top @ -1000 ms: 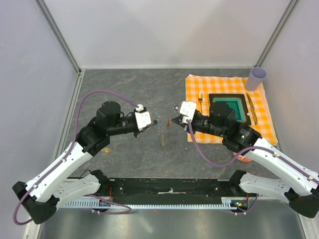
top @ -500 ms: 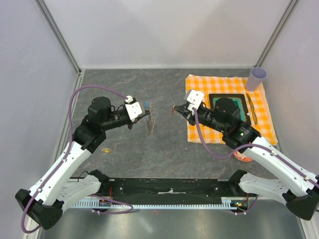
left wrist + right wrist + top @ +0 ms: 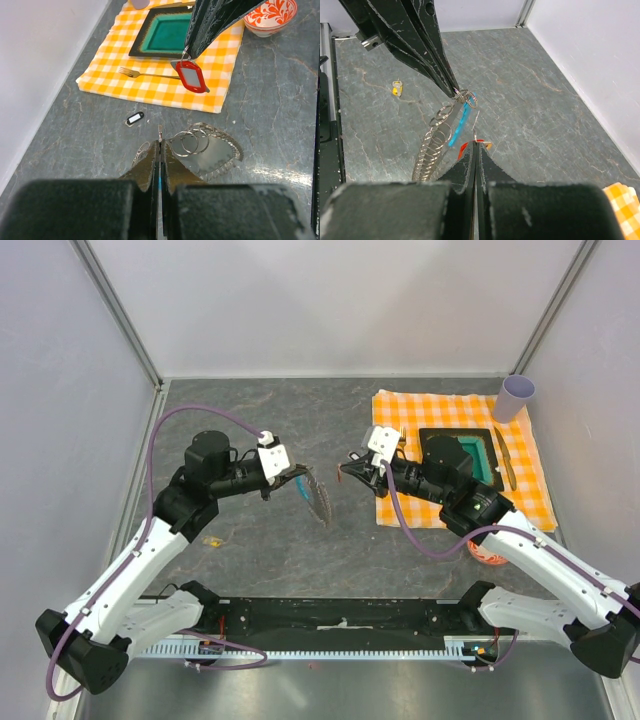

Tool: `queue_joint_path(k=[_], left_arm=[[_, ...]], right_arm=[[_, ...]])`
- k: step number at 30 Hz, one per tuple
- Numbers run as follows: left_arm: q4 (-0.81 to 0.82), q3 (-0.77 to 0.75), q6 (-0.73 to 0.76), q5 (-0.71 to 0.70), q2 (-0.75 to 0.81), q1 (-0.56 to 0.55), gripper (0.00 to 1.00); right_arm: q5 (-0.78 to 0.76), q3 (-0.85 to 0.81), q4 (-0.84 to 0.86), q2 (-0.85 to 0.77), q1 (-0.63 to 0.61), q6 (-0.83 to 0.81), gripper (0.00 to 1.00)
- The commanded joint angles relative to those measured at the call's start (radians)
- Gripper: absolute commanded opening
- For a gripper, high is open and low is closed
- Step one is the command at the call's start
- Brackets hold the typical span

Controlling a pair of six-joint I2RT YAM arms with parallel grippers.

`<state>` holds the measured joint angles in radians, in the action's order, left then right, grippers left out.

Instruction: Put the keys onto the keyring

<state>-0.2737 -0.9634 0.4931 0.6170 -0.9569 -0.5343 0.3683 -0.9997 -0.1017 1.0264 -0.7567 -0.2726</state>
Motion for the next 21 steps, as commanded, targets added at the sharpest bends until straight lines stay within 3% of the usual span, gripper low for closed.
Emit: queue_joint_path(k=[1, 21], left_arm=[[0.068, -0.012, -0.027, 0.049, 0.000, 0.003, 0.02], [0.080, -0.014, -0.054, 0.109, -0.023, 0.000, 0.02]], right_arm=[[0.047, -0.004, 0.049, 0.003, 0.003, 0.010, 0.00], [0.161, -0.027, -0.004, 0.027, 0.003, -0.017, 0.00]])
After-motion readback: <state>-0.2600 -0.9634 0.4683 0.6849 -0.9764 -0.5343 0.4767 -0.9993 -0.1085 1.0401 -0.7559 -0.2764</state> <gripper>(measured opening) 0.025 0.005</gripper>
